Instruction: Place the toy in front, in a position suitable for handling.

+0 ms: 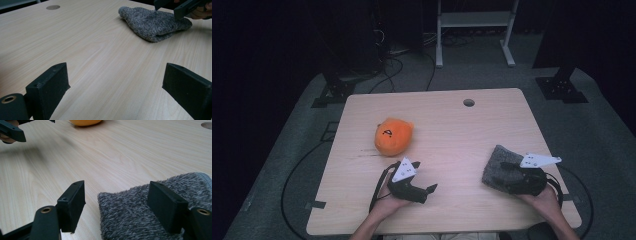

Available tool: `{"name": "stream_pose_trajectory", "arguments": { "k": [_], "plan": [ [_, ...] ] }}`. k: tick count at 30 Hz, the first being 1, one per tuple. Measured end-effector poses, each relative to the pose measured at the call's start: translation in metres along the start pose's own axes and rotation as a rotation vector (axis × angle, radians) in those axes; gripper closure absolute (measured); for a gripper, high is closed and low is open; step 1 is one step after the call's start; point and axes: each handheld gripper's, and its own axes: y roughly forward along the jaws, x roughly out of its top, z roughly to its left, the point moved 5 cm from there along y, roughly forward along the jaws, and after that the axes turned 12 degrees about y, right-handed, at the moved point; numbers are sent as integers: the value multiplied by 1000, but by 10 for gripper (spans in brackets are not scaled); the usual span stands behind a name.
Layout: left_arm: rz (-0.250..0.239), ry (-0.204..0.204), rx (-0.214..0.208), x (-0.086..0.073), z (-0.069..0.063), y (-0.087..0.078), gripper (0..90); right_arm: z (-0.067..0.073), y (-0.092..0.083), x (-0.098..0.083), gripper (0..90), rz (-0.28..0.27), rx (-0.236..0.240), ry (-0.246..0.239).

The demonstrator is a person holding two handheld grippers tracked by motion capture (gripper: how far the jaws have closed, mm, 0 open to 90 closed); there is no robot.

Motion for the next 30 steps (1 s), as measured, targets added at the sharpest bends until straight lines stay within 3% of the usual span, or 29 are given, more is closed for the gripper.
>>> {"name": "stream_pose_trajectory", "arguments": {
  "k": [7,14,15,16,23,30],
  "plan": [
    [0,-9,29,2,12,0,58,-2,1,0,291,2,7,14],
    [-30,-34,159,8,52,-19,58,-3,1,1,290,-15,16,31],
    [-29,-36,198,8,63,-24,58,-3,1,1,290,-18,15,31],
    [-29,-36,198,8,63,-24,58,-3,1,1,290,-18,15,31],
    [-46,-86,319,-3,97,-41,58,-2,1,1,290,-13,15,30],
    [-42,-122,395,-14,116,-49,58,-2,1,1,290,-11,20,29]
  ]
}}
